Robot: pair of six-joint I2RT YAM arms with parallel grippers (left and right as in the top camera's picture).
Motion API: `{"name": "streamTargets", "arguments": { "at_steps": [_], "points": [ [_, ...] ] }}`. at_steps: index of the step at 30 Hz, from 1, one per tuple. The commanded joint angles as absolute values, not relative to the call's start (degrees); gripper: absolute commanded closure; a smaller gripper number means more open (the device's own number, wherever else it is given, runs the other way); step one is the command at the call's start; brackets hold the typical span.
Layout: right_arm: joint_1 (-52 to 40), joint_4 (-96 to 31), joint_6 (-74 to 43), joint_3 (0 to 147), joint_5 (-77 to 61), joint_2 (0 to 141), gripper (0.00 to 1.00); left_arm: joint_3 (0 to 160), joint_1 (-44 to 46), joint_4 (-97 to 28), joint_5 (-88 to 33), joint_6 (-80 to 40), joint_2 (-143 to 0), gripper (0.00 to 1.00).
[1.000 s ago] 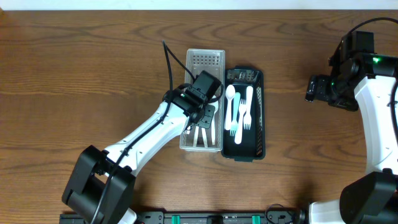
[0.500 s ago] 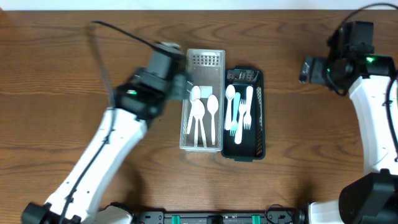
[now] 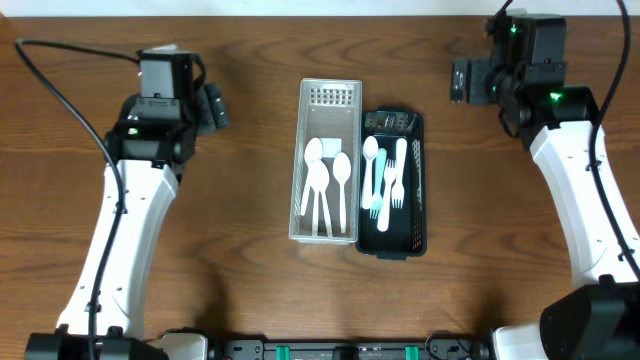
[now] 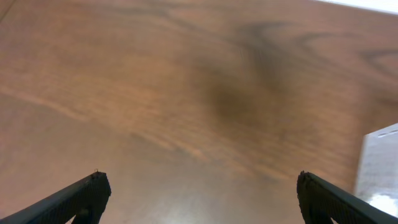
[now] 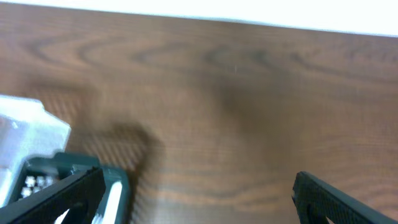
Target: Pack container
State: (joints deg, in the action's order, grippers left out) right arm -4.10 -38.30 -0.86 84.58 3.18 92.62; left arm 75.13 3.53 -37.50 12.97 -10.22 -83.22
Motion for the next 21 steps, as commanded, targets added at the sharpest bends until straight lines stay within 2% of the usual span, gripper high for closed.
{"name": "streamTargets", "arguments": {
  "at_steps": [1, 8, 21],
  "points": [
    [-3.79, -40.58, -0.16, 84.62, 5.17, 91.83, 0.01, 73.95, 2.70, -37.82, 14.22, -9.67, -80.88, 0.02],
    [-3.20, -42.24, -1.74, 79.22, 5.82, 82.06, 0.01, 64.05, 2.70, -32.32, 14.22, -9.69, -65.25, 0.02],
    [-4.36, -36.64, -7.27, 43.31, 6.44, 51.81, 0.01, 32.95, 5.45, -26.70, 14.22, -10.15, -27.05, 0.02]
  ]
}}
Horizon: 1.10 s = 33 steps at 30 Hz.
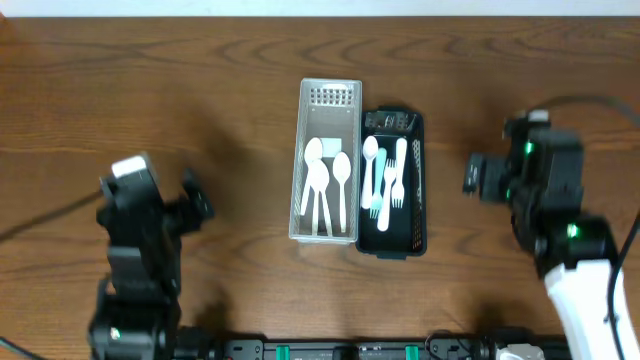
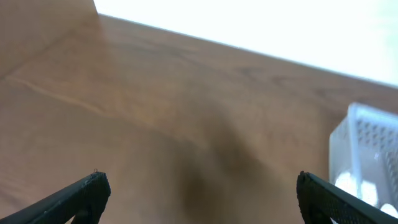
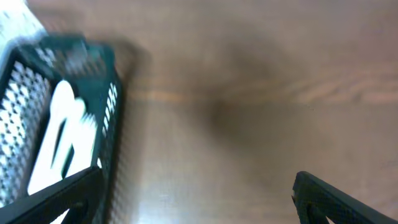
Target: Pack container
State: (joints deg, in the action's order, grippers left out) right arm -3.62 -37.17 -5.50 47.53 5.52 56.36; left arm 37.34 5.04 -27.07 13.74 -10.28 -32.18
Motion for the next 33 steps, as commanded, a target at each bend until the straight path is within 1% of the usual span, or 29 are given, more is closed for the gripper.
{"name": "streamTargets", "arguments": {
  "at_steps": [1, 7, 27, 33],
  "points": [
    [-4.45, -36.82, -7.27, 41.25, 7.14, 49.93, 0.01, 31.27, 5.45, -26.57, 14.22, -10.15, -24.80, 0.02],
    [-4.47, -36.67, -7.27, 33.78, 8.40, 43.31, 0.01, 27.14, 5.45, -27.35, 14.22, -10.11, -17.69, 0.02],
    [-4.47, -38.76, -7.25, 33.08, 7.92, 44.25, 0.01, 27.11, 5.45, -28.40, 14.20, -10.11, -18.98, 0.02],
    [-4.91, -40.03, -7.25, 33.08, 7.92, 40.34, 0.01, 27.11, 5.45, -28.40, 14.22, -10.11, -18.98, 0.02]
  ]
}}
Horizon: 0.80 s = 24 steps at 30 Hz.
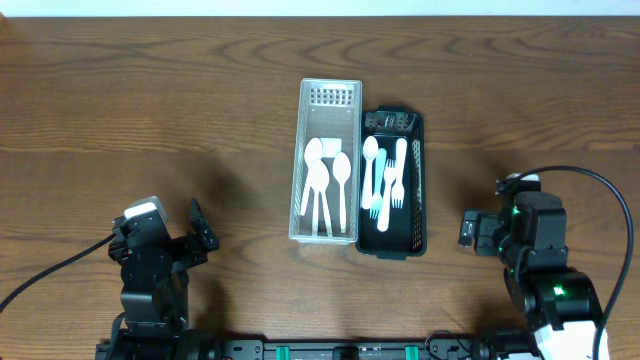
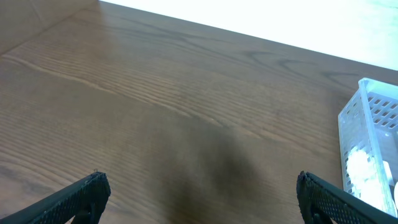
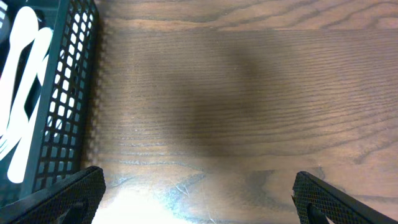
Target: Pack container
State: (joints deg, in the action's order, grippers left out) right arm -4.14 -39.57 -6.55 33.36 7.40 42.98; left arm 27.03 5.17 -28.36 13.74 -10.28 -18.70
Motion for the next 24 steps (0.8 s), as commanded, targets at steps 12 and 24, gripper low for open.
{"name": "streamTargets", "arguments": {
  "at_steps": [12, 24],
  "points": [
    [-4.91, -53.06, -7.25, 32.77, 5.61, 12.97, 0.01, 27.11, 5.45, -28.40, 14.22, -10.11, -18.98, 0.02],
    [-4.91, -25.61, -8.16, 13.47, 1.63, 0.40, 0.01, 27.11, 5.45, -28.40, 14.22, -10.11, -18.98, 0.02]
  ]
}}
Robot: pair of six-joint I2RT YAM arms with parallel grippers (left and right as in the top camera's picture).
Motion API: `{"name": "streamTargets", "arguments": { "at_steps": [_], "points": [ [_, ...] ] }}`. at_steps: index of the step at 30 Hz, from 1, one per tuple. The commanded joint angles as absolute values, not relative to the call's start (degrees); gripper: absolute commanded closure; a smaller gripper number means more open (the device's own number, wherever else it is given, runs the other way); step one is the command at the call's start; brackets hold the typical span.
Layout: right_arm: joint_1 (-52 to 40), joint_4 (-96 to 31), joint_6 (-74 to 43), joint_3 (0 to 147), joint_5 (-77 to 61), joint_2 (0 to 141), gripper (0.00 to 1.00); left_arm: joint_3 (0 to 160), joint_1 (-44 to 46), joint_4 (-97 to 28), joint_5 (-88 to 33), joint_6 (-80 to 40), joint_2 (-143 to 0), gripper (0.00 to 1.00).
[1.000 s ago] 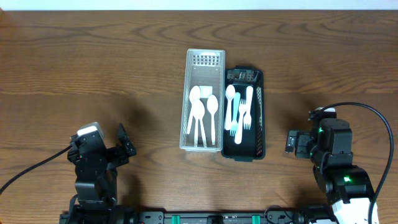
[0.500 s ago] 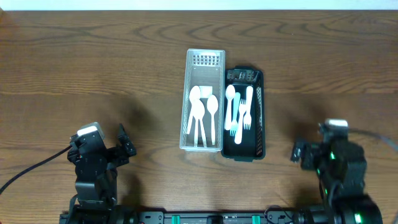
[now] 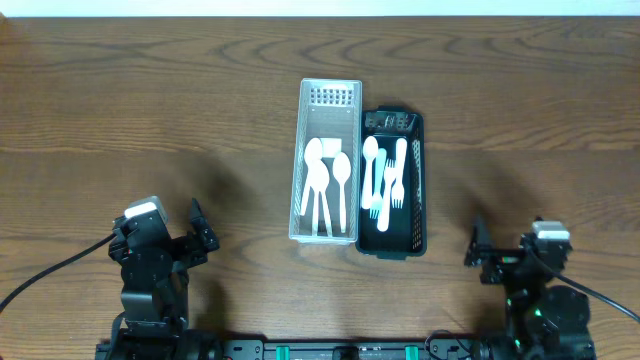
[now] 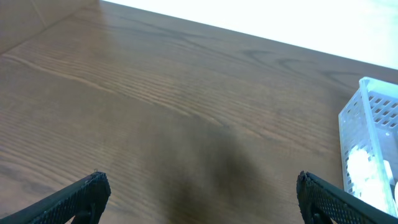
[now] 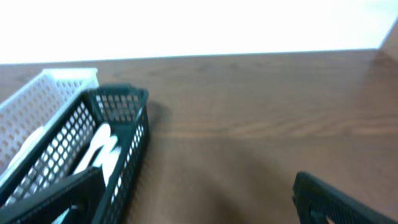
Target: Pack container
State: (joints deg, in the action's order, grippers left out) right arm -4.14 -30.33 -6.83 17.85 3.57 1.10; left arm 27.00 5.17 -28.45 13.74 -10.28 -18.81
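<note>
A white basket holds white spoons, and right beside it a dark green basket holds white spoons and forks. Both stand mid-table. My left gripper is open at the near left edge, empty; its wrist view shows the white basket far right. My right gripper is open at the near right edge, empty; its wrist view shows the green basket and the white basket at left.
The brown wooden table runs to a white strip at the far edge. A black cable trails from the left arm at the near left.
My right arm has drawn back further to the near edge, and its camera now looks level across the table at both baskets. The left arm has not moved.
Both arms were stretched to the far corners, grippers open and empty. Then they stood halfway back along the table's sides. Then they were low at the near edge, and now the right one is lower still. The baskets and cutlery stayed put.
</note>
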Motion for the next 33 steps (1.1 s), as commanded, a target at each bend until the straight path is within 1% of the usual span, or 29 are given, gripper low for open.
{"name": "streamTargets", "arguments": {
  "at_steps": [1, 6, 7, 8, 11, 33],
  "points": [
    [-4.93, -21.58, -8.14, 11.64, 1.65, 0.32, 0.01, 27.11, 5.45, -28.40, 14.22, -10.11, -18.98, 0.02],
    [-4.95, -1.87, -7.64, 2.63, 3.73, 0.32, 0.01, 27.11, 5.45, -28.40, 14.22, -10.11, -18.98, 0.02],
    [-4.95, 0.30, -7.64, 1.17, 4.08, 0.32, 0.01, 27.11, 5.45, -28.40, 14.22, -10.11, -18.98, 0.02],
    [-4.95, 0.75, -7.64, 0.25, 4.47, 0.32, 0.01, 27.11, 5.45, -28.40, 14.22, -10.11, -18.98, 0.02],
    [-4.95, -4.19, -7.88, 0.32, 4.08, 0.32, 0.01, 27.11, 5.45, -28.40, 14.22, -10.11, -18.98, 0.02],
    [-4.91, -3.86, -7.88, 0.32, 4.08, 0.49, 0.01, 27.11, 5.45, -28.40, 14.22, -10.11, -18.98, 0.02]
  ]
}}
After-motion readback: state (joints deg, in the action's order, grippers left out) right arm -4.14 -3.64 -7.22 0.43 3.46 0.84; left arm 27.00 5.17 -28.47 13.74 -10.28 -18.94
